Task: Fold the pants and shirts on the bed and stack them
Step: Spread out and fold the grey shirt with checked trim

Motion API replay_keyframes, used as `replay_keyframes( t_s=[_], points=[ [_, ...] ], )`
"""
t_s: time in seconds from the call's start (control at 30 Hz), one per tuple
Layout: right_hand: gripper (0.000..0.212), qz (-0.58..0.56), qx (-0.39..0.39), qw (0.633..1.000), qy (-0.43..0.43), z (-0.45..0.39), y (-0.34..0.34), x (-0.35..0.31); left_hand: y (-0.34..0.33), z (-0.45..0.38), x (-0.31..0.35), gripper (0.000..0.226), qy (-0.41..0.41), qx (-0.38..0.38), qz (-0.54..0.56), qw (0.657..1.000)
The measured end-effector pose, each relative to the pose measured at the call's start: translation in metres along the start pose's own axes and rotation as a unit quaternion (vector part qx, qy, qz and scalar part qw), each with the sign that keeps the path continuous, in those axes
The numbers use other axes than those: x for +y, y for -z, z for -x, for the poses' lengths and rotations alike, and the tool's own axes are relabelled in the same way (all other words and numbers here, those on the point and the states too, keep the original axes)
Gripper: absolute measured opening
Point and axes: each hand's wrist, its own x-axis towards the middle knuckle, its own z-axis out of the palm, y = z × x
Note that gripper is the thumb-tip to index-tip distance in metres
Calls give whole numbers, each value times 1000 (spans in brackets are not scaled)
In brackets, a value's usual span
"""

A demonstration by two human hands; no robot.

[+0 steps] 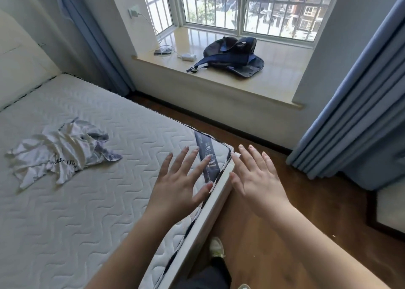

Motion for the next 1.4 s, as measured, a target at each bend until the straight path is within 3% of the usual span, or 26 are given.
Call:
replay_keyframes(
  t_s=[0.23, 0.47, 0.63, 1.07, 1.4],
  points=[
    [66, 15, -20, 1000, -8, -89, 1, 38, -18, -99, -22, 65, 15, 6, -4, 1000],
    [72, -6, -17, 999, -42, -141, 0, 91, -20, -192, -15, 66, -38, -11, -13, 999],
    [62, -12, -19, 998, -53, -184, -1, 151, -22, -263, 9, 68, -40, -20, -25, 999],
    [59, -46, -63, 996, 44, -315, 0, 295, -42, -400, 94, 65, 102, -44, -21, 994],
    [58, -39, -37, 983, 178, -453, 4, 281, -59, -465, 42, 67, 244, -23, -13, 969]
  ],
)
